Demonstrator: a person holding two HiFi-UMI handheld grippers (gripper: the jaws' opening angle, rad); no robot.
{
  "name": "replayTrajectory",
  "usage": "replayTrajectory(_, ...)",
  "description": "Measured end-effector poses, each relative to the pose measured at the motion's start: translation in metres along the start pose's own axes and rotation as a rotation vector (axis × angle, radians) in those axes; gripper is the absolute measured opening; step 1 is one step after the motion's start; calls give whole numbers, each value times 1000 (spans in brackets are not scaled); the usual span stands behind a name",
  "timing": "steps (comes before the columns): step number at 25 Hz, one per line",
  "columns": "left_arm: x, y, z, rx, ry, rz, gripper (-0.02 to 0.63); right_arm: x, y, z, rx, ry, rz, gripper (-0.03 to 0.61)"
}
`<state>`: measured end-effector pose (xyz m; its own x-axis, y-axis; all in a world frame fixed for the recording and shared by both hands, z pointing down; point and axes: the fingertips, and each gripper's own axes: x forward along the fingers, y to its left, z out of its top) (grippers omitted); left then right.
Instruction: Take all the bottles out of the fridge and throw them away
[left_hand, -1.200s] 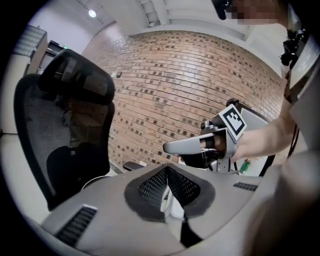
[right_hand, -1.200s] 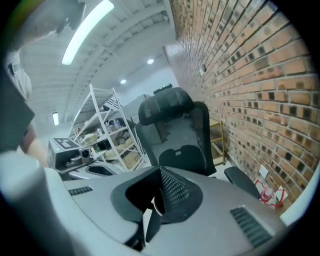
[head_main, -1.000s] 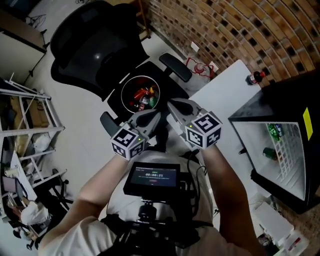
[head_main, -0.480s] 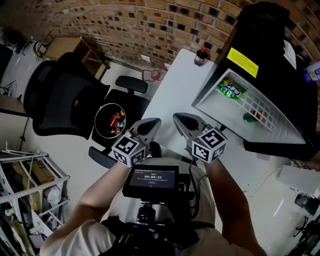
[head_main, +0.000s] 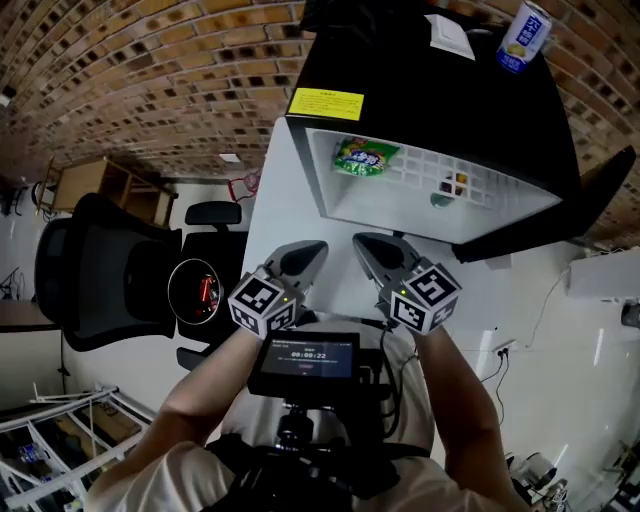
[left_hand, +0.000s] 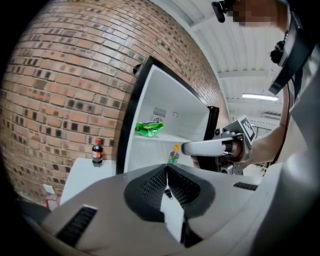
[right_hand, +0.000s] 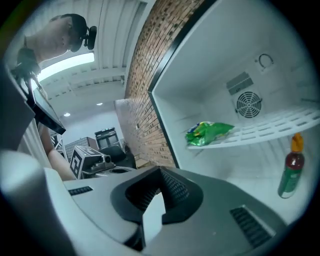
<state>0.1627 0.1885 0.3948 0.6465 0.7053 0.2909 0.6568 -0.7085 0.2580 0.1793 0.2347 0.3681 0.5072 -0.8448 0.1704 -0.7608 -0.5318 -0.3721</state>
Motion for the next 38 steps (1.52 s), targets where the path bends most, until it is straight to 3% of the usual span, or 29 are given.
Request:
replayTrajectory(4,29,-19,3,49,11,-80,5,-36,-24,4,15,-40,-86,6)
replayTrajectory(16,80,-75,17,50,49,-237,5,-93,-56,16,15,-118,-218,7)
replayTrajectory(23,88,-79,17,73,30,-267,2,-95,-61,13,13,-114,-215,7)
replayTrajectory(29,83,-74,21,-22,23,-251,3,-90,-60,14,0,-111,-206,7)
replayTrajectory(38,79,-63,20,9,22,-226,19,-79,-60,14,-3,-97,-193,7)
